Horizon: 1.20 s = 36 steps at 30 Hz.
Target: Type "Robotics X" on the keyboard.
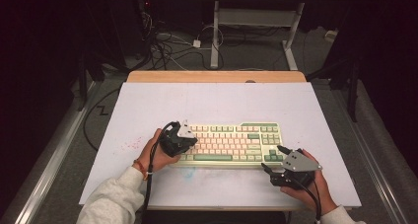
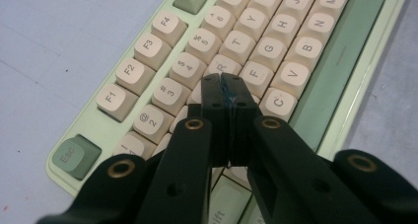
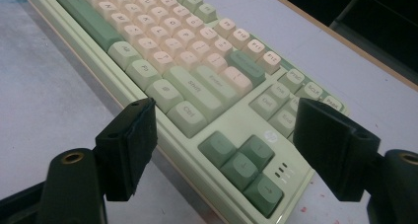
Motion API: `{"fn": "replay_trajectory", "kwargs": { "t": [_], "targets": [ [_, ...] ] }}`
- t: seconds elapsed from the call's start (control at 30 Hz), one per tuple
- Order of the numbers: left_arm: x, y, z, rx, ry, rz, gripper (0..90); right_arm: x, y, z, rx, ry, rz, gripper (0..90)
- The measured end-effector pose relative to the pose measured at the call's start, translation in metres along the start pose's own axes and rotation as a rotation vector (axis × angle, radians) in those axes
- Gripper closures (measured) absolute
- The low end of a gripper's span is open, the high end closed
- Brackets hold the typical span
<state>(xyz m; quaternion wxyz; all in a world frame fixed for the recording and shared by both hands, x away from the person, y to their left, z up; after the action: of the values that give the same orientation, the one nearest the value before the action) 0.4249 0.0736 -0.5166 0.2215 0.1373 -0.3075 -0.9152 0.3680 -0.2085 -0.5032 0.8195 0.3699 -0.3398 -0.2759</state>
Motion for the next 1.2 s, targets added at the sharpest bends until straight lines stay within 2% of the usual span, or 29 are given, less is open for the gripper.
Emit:
{"fn": "replay_trajectory", "kwargs": {
  "t": [0.33,1.2],
  "targets": [
    [-0.0020,-0.0038,-0.0016,-0.005,0.000,0.009,87.2,0.0003,0.0002,0.0006,0.002,-0.002,-0.001,25.1],
    [-0.0005,-0.0060,-0.0031,-0.012,0.007,0.001,87.0,-0.0005,-0.0009,0.0001,-0.006,0.001,0.002,25.3]
  ]
}}
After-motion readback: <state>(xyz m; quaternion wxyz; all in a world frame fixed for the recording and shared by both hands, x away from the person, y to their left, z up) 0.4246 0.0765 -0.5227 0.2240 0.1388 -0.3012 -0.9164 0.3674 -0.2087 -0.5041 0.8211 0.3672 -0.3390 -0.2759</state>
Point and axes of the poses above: each handheld gripper's, and its own axes: z roughly backward along the jaws, y roughly out of its top, x roughly to its right, the point moved 9 cm from there along -z, roughly forward along the jaws, and after that the axes turned 2 degrees about -y, right-handed, at the moved point
